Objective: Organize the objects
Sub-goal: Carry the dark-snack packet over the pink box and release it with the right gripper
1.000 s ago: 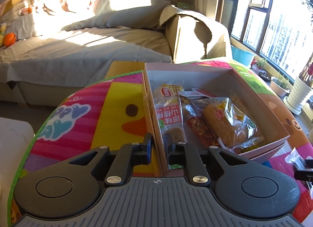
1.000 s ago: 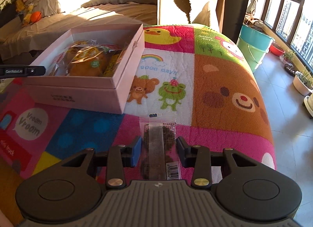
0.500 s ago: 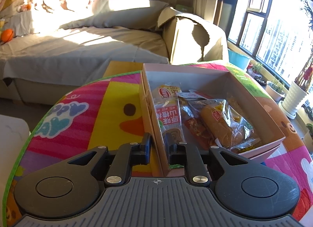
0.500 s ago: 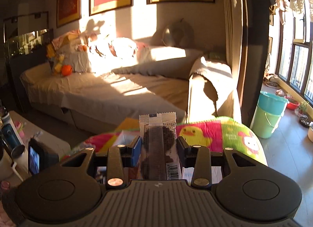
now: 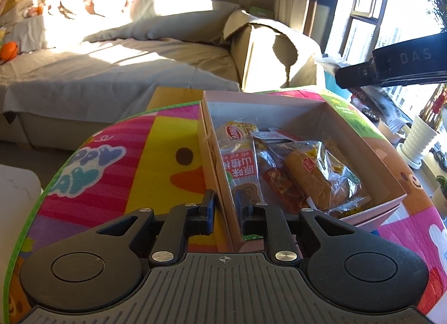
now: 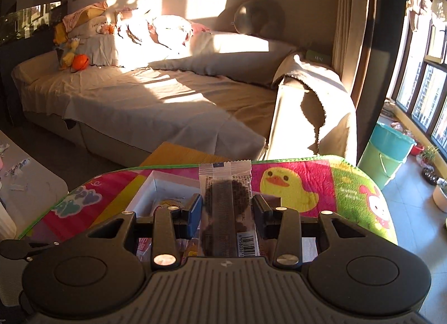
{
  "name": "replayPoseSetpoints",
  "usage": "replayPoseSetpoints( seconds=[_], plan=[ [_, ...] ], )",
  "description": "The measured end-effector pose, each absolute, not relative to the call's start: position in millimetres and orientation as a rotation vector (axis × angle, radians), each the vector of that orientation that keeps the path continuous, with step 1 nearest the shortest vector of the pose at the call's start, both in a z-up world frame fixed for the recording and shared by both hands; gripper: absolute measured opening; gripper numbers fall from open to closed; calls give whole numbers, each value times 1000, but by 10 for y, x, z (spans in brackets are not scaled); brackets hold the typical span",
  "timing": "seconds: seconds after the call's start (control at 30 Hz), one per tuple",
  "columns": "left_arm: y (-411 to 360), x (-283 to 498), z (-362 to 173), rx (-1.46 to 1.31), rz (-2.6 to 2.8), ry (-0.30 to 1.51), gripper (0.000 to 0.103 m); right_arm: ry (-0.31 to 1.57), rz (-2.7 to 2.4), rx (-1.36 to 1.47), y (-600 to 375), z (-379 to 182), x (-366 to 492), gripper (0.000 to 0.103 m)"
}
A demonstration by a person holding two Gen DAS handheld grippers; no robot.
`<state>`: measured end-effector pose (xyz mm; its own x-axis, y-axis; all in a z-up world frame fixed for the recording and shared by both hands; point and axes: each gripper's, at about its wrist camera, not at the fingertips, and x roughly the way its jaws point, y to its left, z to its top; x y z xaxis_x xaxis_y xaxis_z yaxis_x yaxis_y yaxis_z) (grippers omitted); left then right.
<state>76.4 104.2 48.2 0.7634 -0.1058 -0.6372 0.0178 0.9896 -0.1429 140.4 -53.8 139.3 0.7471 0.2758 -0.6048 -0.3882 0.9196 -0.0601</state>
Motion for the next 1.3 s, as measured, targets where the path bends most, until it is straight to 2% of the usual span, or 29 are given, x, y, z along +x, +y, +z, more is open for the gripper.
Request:
replayPoseSetpoints(
  seconds=[0.83,1.3],
  plan=[
    [1037,757,469,-128,-63,699,19,740,350,-84,-716,983,1707,41],
    [1061,744,473,-129,-69,699,19,722,367,-132,-894,989,1448,42]
  ],
)
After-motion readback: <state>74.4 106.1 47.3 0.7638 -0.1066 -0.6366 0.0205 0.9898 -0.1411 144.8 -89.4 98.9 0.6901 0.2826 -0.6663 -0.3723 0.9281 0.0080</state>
